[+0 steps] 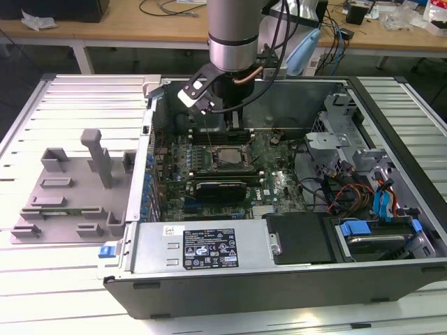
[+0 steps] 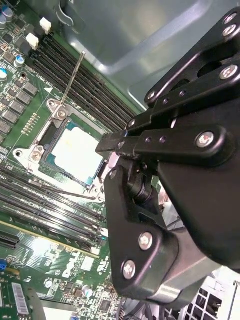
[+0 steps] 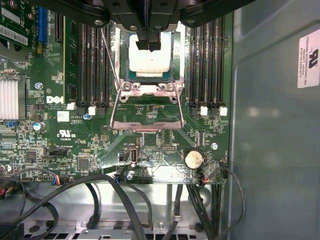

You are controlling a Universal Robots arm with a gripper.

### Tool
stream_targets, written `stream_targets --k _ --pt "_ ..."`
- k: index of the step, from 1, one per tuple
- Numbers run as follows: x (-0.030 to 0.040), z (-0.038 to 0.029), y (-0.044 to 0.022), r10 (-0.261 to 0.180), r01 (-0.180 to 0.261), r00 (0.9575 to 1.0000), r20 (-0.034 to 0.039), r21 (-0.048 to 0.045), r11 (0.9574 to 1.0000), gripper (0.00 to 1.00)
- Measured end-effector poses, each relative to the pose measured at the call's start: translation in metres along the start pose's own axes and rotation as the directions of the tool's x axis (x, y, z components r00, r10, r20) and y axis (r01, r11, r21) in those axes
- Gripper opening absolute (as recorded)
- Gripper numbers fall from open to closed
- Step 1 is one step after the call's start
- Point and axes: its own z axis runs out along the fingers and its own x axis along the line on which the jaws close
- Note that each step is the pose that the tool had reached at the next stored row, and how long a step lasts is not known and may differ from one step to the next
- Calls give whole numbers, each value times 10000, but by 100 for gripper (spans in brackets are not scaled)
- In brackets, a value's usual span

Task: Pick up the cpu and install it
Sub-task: 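Place the cpu into insertion slot, then close the cpu cover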

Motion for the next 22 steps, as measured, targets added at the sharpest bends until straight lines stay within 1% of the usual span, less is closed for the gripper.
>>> stream_targets --k 22 --pt "1 -34 3 0 0 10000 0 0 10000 11"
